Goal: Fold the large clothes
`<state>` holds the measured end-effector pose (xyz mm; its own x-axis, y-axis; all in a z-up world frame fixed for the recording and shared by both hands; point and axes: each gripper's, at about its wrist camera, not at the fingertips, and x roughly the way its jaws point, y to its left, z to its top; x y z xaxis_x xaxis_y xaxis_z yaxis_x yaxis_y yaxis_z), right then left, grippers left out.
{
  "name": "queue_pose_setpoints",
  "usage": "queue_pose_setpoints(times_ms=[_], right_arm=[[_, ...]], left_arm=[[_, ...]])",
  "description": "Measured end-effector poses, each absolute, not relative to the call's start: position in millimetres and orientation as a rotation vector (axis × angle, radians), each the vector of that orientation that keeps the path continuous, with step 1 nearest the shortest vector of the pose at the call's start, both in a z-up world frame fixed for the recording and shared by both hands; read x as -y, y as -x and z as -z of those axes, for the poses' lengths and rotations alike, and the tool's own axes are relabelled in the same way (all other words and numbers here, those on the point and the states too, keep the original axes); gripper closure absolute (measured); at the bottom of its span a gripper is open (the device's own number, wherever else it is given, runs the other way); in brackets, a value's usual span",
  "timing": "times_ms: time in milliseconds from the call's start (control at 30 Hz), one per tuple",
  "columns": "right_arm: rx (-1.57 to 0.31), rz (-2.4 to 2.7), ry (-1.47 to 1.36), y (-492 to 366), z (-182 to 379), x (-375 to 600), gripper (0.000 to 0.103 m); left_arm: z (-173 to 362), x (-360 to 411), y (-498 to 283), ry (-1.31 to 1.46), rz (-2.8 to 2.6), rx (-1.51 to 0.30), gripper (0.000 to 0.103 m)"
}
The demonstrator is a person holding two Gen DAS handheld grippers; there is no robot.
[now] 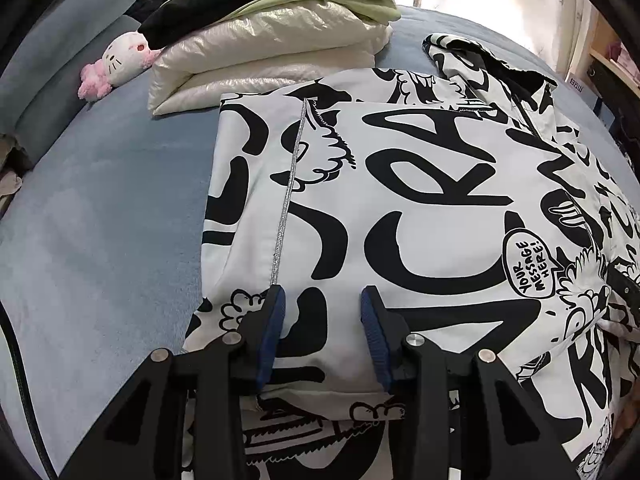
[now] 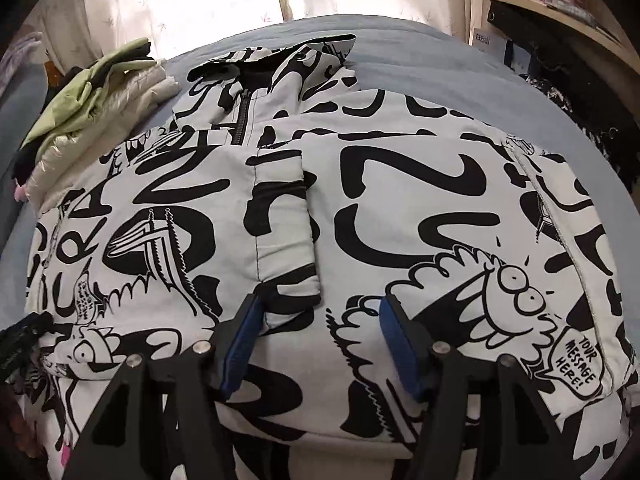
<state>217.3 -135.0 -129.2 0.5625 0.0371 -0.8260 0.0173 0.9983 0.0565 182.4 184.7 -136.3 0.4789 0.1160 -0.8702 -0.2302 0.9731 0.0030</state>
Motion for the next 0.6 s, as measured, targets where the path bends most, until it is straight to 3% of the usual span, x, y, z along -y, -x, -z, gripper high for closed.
queue_pose_setpoints(times_ms=[600], right_arm=[[-0.943,-0.012,-0.083,-211.0,135.5,135.5,0.032]], left_arm=[[125.8,-183.3,-170.2,0.167,-0.201,-1.048,0.063]])
